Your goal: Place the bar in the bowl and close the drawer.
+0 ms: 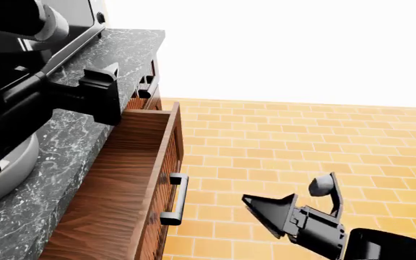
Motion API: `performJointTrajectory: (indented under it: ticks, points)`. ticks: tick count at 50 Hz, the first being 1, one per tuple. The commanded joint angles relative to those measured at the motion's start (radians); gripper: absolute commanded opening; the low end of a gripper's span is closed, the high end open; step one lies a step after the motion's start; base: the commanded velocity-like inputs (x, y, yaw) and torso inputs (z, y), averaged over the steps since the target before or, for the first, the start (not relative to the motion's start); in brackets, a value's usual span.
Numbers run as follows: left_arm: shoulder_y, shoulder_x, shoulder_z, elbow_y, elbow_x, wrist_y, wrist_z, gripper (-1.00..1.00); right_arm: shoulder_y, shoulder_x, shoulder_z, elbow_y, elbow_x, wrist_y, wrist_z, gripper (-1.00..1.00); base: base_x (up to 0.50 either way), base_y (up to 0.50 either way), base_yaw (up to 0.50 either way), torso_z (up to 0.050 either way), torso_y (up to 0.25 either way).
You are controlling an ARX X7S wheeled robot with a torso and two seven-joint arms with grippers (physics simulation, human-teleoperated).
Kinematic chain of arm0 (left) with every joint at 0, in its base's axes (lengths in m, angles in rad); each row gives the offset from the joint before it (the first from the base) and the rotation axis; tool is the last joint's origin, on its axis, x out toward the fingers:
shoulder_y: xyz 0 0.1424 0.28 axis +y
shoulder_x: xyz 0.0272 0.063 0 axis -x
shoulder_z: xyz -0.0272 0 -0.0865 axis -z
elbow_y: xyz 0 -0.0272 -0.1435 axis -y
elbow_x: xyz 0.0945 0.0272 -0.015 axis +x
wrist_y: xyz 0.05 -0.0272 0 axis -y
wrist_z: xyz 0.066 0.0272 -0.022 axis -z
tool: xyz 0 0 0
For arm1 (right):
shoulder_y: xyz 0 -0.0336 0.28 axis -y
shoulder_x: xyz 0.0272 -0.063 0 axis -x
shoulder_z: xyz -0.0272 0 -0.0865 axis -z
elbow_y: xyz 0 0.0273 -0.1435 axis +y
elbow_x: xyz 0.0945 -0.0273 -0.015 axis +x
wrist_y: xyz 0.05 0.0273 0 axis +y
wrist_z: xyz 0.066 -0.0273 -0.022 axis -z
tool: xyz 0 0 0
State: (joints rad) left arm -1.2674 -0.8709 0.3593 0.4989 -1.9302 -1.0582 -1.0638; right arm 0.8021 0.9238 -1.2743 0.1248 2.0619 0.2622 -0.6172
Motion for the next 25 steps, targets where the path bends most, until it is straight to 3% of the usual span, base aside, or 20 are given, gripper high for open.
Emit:
performJointTrajectory:
  ticks: [1,6,10,15,20,25]
  points:
    - [-0.041,0.051,0.069,-0.017,-0.006,-0.01,-0.081,1.0,-0.257,0.214,0.062,-0.091,0.068,-0.286,-0.15,1.0,0.0,0.0,0.0,0.0,0.0]
    - [-0.064,0.087,0.098,-0.019,-0.001,-0.007,-0.123,1.0,-0.379,0.23,0.077,-0.036,0.163,-0.399,-0.253,1.0,0.0,0.0,0.0,0.0,0.0]
    - [-0.075,0.121,0.134,-0.029,0.014,-0.014,-0.154,1.0,-0.441,0.176,0.083,0.101,0.252,-0.422,-0.327,1.0,0.0,0.0,0.0,0.0,0.0]
    - [-0.083,0.159,0.172,-0.034,0.066,-0.032,-0.162,1.0,-0.466,0.013,0.078,0.507,0.384,-0.327,-0.405,1.0,0.0,0.0,0.0,0.0,0.0]
    - [-0.096,0.208,0.225,-0.082,0.087,-0.047,-0.199,1.0,-0.401,-0.217,0.035,1.087,0.437,-0.012,-0.572,1.0,0.0,0.0,0.0,0.0,0.0]
    - [-0.164,0.287,0.313,-0.067,0.087,-0.088,-0.32,1.0,-0.397,-0.246,0.017,1.18,0.457,0.045,-0.611,1.0,0.0,0.0,0.0,0.0,0.0]
